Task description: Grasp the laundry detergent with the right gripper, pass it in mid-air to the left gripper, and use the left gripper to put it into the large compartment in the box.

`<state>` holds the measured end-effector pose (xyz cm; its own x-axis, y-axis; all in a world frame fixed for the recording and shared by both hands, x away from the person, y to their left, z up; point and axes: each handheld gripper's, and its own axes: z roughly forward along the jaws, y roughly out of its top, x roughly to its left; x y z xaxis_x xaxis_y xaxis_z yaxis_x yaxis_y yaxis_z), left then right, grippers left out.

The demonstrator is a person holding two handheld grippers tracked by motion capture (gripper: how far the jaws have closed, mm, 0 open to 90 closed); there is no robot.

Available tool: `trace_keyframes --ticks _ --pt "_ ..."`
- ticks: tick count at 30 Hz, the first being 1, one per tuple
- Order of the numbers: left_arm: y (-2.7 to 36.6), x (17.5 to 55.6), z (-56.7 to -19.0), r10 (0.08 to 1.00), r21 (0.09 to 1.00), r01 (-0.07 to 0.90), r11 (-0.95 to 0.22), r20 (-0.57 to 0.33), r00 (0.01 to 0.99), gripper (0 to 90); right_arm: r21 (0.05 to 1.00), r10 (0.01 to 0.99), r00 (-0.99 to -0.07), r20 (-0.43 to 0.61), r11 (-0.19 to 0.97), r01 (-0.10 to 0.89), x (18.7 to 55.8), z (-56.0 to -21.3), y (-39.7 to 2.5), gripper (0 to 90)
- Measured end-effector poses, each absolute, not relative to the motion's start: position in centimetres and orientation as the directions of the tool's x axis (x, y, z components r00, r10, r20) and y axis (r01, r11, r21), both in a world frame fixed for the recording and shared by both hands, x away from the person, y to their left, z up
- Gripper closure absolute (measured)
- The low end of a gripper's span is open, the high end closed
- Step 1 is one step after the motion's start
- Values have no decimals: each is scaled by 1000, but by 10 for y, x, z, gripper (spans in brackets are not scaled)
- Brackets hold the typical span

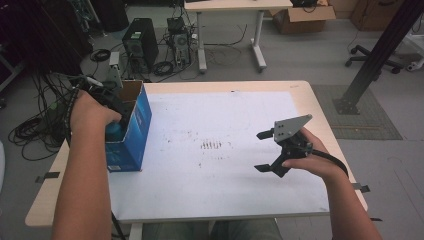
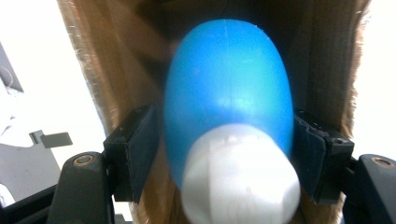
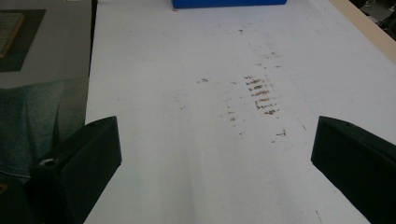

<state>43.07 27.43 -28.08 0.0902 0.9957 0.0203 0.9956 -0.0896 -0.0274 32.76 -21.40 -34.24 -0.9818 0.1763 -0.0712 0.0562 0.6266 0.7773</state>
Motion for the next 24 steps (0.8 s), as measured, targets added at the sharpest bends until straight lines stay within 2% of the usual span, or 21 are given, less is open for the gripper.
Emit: trace_keyframes --ticks 10,19,24 --pt "274 424 -261 995 -3 996 -90 32 90 265 785 174 -982 -78 618 47 325 -339 -214 18" --pt "263 417 -241 991 13 992 -128 32 128 204 788 170 -982 -86 615 38 323 -335 -213 18" --pt "256 414 -232 987 18 989 -149 59 148 113 790 172 -981 -91 612 34 322 -331 -214 18"
